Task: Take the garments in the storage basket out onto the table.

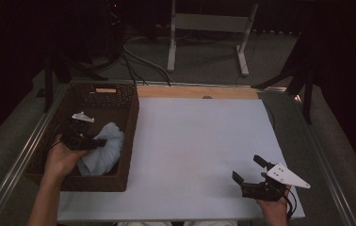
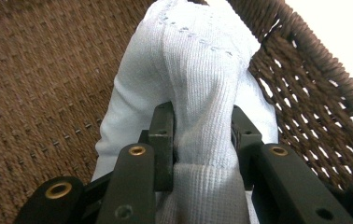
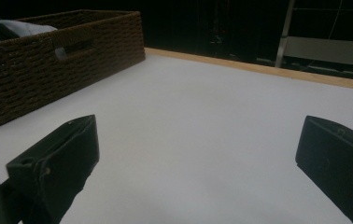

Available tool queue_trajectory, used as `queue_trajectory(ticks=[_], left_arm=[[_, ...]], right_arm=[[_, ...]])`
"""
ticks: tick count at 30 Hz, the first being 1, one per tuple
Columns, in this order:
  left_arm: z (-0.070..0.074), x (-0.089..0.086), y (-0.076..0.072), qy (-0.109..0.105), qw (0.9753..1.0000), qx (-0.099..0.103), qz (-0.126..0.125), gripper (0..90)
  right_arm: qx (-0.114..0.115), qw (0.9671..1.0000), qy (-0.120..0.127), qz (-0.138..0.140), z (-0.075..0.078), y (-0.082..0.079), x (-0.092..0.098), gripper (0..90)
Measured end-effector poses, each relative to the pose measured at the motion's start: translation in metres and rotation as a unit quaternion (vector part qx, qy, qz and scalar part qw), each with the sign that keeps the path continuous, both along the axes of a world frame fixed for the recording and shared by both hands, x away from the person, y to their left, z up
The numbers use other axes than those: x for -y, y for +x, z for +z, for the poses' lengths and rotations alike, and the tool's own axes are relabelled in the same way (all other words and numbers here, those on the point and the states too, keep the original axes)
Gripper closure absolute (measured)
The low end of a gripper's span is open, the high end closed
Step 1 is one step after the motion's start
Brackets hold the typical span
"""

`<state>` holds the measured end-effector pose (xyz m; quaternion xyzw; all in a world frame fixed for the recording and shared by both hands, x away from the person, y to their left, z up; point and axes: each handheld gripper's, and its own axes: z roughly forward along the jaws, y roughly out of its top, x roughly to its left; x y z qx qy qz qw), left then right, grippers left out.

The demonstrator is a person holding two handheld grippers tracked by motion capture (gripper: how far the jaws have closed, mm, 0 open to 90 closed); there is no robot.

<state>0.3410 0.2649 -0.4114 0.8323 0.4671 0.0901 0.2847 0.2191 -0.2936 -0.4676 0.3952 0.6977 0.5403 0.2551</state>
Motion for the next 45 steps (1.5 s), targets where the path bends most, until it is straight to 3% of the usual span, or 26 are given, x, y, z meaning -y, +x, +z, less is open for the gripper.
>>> queue_trajectory(ticks=[22,45], left_arm=[[0.028,-0.016,-0.013,-0.021,0.9981,0.054,0.021,71.2],[0.049,-0.020,-0.020,-0.047,0.9944,0.090,0.027,71.2]], right_arm=[[-0.001,1.0000,0.001,0.001,0.000,0.000,0.000,0.0],[-0.002,1.0000,0.003,0.001,-0.001,0.000,-0.001,0.0]])
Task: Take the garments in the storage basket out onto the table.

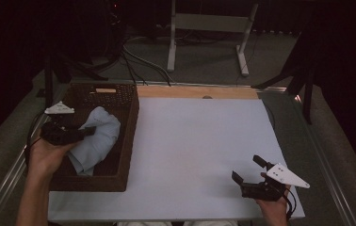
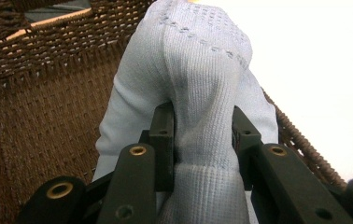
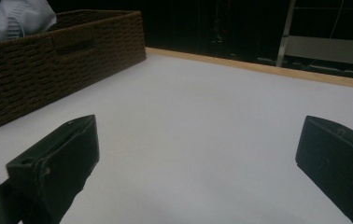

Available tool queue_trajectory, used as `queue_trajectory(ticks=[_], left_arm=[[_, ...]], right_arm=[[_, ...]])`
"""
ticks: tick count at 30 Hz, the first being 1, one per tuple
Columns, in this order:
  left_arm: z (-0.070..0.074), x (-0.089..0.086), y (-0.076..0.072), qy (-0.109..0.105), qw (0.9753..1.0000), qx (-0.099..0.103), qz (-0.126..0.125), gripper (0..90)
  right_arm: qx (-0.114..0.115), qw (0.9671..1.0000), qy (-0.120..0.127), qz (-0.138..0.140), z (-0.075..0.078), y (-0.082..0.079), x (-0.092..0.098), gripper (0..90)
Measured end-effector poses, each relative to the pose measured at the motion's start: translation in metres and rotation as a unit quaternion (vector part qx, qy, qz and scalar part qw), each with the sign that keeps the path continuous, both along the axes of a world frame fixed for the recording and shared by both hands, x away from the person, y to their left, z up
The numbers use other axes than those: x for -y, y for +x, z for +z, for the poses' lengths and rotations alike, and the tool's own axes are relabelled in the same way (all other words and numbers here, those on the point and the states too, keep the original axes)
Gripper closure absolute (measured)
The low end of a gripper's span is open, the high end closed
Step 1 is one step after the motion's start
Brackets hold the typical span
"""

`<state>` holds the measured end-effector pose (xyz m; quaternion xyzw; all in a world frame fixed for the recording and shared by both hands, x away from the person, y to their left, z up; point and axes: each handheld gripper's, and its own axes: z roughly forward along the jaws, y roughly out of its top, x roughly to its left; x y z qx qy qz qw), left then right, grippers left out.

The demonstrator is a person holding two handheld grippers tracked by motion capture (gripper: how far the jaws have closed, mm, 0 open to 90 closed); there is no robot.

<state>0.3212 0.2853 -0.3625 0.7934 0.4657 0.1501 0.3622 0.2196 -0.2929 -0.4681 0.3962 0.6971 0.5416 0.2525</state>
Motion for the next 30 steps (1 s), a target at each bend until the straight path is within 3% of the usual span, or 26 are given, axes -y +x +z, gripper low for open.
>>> queue_trajectory(ticks=[30], left_arm=[[0.021,0.021,0.000,-0.010,0.9994,0.026,-0.022,71.2]], right_arm=[[0.000,1.0000,0.001,-0.001,0.000,0.000,0.001,0.0]])
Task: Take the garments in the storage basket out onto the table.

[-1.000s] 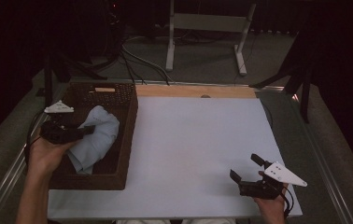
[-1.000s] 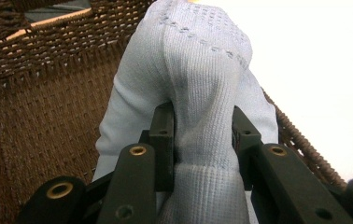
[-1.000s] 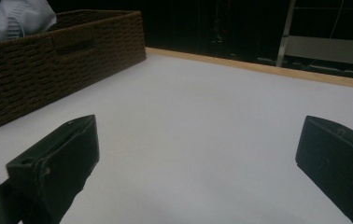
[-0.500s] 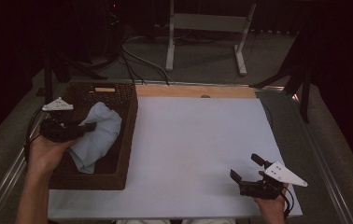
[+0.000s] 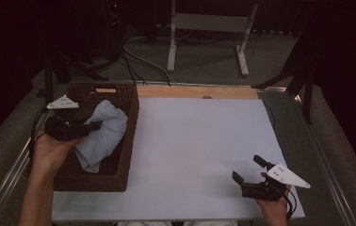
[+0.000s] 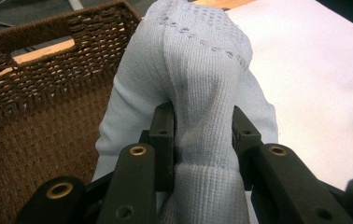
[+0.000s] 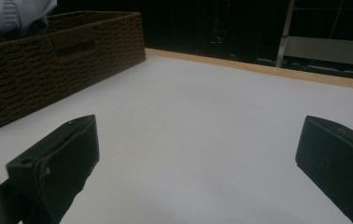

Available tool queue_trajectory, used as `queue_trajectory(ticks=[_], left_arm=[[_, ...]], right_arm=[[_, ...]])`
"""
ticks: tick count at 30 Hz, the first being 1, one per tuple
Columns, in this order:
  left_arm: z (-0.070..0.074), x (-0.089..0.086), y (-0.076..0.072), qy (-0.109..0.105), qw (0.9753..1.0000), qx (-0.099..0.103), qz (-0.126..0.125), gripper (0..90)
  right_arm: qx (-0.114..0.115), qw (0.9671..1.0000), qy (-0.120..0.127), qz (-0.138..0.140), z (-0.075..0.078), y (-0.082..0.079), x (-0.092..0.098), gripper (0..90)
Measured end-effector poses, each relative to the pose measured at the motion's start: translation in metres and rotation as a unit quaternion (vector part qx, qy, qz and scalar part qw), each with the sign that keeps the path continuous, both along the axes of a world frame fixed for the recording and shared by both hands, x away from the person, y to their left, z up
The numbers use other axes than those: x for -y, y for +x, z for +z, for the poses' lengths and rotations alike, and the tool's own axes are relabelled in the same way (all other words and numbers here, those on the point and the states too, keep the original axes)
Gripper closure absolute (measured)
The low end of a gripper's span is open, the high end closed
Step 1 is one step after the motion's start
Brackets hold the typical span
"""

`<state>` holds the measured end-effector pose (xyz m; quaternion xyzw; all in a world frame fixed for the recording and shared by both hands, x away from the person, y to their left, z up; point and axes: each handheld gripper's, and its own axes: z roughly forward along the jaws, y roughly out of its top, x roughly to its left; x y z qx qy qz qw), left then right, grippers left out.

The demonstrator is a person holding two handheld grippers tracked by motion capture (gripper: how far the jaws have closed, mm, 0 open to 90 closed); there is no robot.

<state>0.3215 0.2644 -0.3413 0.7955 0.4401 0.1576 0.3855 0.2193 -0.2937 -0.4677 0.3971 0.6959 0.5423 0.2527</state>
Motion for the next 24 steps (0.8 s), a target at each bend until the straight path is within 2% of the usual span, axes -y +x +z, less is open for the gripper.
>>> queue_trajectory(ticks=[24], left_arm=[[0.007,0.025,0.008,-0.008,0.9997,0.006,-0.022,71.2]], right_arm=[[0.000,1.0000,0.000,-0.001,0.000,0.000,0.001,0.0]])
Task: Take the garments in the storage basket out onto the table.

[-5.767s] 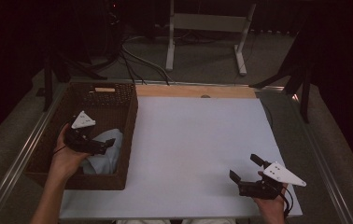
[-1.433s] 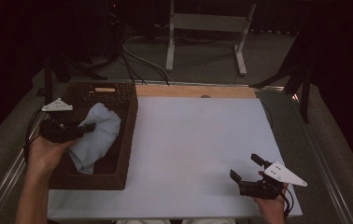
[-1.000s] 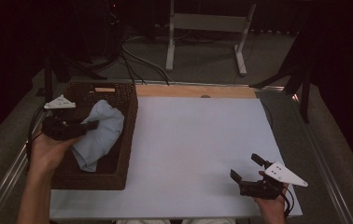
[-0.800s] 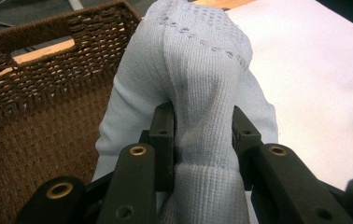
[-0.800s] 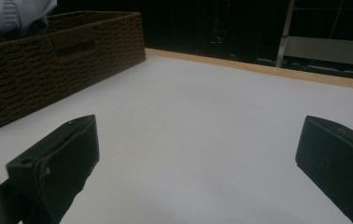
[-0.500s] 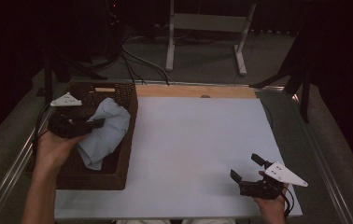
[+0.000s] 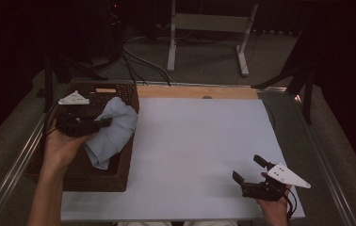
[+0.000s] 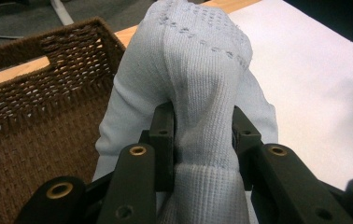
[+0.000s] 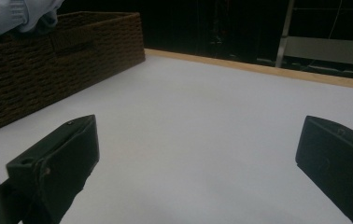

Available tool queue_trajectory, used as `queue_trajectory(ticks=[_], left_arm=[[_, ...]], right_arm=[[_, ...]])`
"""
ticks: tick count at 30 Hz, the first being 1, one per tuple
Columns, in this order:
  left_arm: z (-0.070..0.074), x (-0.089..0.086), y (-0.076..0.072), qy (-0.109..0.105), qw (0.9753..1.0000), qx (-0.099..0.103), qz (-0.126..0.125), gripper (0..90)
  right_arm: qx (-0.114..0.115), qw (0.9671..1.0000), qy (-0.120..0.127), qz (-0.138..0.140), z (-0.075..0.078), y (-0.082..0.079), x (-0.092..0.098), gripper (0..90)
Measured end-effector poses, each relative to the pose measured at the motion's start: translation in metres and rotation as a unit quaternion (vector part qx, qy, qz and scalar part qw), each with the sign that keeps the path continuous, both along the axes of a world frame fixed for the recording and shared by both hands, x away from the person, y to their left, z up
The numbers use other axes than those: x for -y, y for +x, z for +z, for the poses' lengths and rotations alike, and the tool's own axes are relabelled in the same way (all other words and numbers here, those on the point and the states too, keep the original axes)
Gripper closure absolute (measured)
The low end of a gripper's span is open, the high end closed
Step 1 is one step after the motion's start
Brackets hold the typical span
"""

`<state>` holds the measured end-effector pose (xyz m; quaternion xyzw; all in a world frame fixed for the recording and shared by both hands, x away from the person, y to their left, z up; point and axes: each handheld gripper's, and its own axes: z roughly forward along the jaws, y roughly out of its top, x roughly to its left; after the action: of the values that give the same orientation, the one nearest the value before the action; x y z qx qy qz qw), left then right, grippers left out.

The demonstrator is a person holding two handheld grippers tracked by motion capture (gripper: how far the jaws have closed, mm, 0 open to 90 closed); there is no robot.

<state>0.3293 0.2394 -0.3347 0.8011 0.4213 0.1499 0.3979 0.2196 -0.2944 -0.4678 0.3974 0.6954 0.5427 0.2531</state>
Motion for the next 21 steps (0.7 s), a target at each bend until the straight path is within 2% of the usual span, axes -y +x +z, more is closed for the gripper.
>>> queue_trajectory(ticks=[21], left_arm=[[0.003,0.025,0.007,-0.001,0.9998,0.003,-0.018,71.2]], right_arm=[[0.001,1.0000,0.000,0.001,0.000,0.000,0.000,0.0]])
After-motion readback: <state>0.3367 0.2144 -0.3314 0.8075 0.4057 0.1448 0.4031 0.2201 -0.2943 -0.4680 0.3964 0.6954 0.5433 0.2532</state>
